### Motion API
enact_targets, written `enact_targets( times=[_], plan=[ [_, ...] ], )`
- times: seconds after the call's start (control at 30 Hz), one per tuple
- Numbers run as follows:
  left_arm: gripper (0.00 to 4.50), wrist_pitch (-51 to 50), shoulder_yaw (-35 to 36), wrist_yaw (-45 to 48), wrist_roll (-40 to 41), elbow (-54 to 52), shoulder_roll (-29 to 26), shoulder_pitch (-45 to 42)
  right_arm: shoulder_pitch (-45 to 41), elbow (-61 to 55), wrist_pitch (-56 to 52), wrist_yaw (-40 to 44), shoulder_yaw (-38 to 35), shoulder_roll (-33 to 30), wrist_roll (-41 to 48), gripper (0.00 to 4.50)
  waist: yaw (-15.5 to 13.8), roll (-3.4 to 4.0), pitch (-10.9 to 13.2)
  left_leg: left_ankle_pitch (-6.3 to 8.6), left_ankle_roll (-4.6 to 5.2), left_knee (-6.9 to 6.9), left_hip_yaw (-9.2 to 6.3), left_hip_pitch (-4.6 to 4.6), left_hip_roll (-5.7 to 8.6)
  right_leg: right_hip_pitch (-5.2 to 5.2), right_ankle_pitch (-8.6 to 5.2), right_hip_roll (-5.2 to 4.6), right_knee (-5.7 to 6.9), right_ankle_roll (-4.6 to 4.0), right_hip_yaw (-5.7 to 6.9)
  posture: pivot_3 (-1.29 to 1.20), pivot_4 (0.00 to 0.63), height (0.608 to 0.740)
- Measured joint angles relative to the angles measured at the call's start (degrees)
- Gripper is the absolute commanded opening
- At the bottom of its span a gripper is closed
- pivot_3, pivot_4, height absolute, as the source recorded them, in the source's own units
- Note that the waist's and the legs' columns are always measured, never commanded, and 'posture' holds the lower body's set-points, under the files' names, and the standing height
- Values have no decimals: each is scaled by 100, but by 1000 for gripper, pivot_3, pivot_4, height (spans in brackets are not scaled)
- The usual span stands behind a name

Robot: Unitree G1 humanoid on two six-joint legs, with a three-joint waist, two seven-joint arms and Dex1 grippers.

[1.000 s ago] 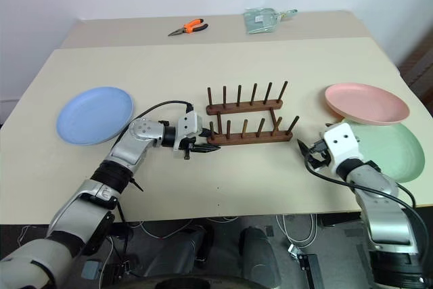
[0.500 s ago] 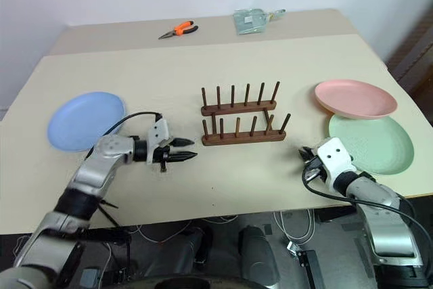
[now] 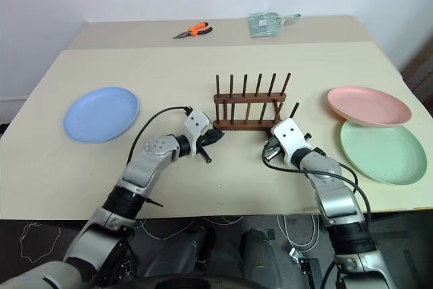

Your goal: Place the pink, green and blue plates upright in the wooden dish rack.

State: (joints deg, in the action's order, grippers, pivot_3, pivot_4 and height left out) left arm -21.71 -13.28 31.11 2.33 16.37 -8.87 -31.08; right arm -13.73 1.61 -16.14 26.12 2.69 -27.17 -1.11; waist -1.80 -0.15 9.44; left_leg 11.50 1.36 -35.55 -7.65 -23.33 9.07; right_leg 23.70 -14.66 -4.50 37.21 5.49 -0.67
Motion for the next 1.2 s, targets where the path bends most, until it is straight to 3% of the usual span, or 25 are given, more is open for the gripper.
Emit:
enact_targets(
  times=[0.13, 0.33, 0.43, 0.63, 0.87, 1.13, 1.2],
  plan=[
    [393, 253, 177, -227, -13, 639, 9, -363, -531, 726, 213, -186, 37, 123, -135, 0, 26, 0, -1, -4, 7, 0, 0, 1, 0, 0, 1, 1, 3, 2, 0, 0, 150, 727],
    [393, 448, 190, -164, -14, 728, -20, -351, -641, 979, 430, -224, 35, 64, -228, 0, 37, -2, -3, -2, 10, 0, 0, 1, 1, 0, 4, 1, 3, 6, -1, 0, 150, 727],
    [351, 451, 181, -127, -22, 653, -44, -298, -496, 809, 421, -90, 8, -99, -194, 830, 70, -1, -3, 0, 12, 0, -1, 0, 2, -1, 3, -1, 3, 7, 0, 0, 150, 727],
    [351, 227, 201, 273, 76, -446, -551, 413, 673, -859, 76, 761, -802, -1477, 103, 3765, 169, 10, -4, 19, 24, 3, 6, -7, 8, 11, -2, -7, 1, 18, -10, 0, 150, 727],
    [351, -135, 93, 1227, 662, -1577, -857, 1114, 741, -1189, 92, 1017, -1391, -2874, -330, 3765, 104, 3, 2, 20, 22, 0, 4, -13, 5, 5, -7, -9, -11, 15, -5, 0, 150, 727],
    [351, -611, 99, 1622, 1356, -2542, -872, 1156, 539, 233, 816, 632, -871, -3314, -1410, 3765, 119, 5, 5, 21, 25, -4, 7, -17, 6, 7, -12, -14, -12, 8, -3, 0, 150, 727],
    [351, -665, 98, 1599, 1427, -2626, -839, 1158, 377, 604, 955, 550, -689, -3316, -1613, 3253, 128, 6, 5, 18, 28, -4, 7, -17, 6, 7, -15, -14, -10, 2, -3, 0, 150, 727]
  ],
)
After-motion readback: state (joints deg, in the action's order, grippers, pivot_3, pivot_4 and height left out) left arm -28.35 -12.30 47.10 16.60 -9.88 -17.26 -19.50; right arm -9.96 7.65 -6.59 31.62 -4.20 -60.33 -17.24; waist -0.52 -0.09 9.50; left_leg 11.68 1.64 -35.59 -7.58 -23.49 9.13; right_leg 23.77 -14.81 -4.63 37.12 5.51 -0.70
